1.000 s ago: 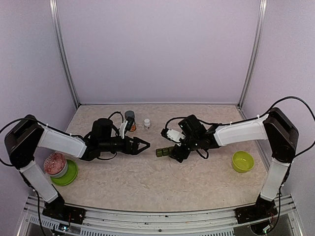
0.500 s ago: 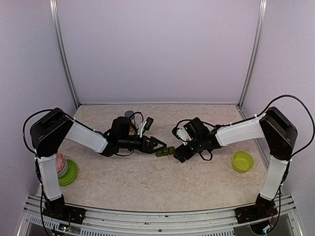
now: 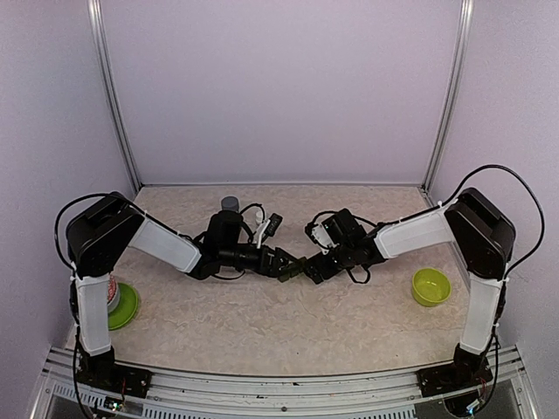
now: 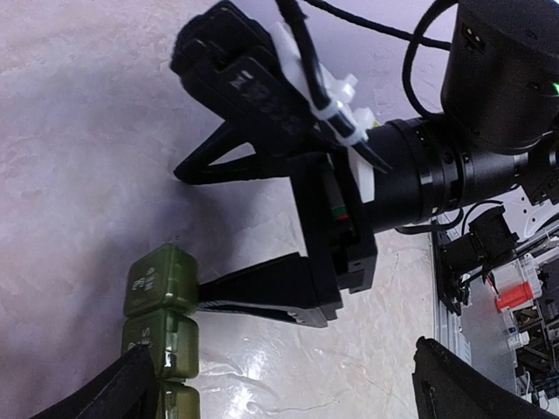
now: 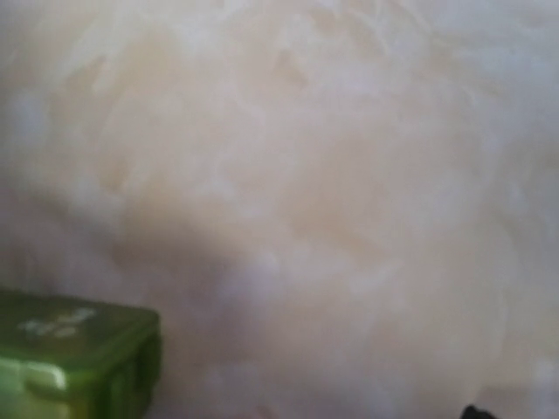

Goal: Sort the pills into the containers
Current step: Adjust the pill container at the center of the board.

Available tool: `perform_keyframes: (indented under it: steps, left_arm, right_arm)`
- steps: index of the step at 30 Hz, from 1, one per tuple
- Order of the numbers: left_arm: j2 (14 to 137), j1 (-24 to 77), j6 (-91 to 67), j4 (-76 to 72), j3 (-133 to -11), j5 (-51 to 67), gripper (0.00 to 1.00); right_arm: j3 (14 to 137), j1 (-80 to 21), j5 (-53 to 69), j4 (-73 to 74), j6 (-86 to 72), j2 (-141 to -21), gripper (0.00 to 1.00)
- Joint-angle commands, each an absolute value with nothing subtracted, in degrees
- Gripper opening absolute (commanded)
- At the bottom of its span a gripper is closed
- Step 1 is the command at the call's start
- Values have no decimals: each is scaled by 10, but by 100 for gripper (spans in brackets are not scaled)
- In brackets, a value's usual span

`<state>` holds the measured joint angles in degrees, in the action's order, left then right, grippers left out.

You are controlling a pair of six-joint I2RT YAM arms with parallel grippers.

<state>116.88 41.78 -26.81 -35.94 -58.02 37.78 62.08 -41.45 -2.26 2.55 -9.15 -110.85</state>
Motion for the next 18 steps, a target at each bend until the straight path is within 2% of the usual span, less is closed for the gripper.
perform_keyframes:
  steps: [1,11,18]
  left_arm:
    - [1179,433,-272,-365,-597,397,99]
    - [1209,461,-290,-374,-614,409,99]
    - [1203,459,-296,-381,-613,394,99]
  right_arm:
    - [638,-410,-14,27,-119,-1137,89]
    - [643,-408,-1,15,-138,-1144,89]
    - [601,-383,-13,18,-152,-1109,89]
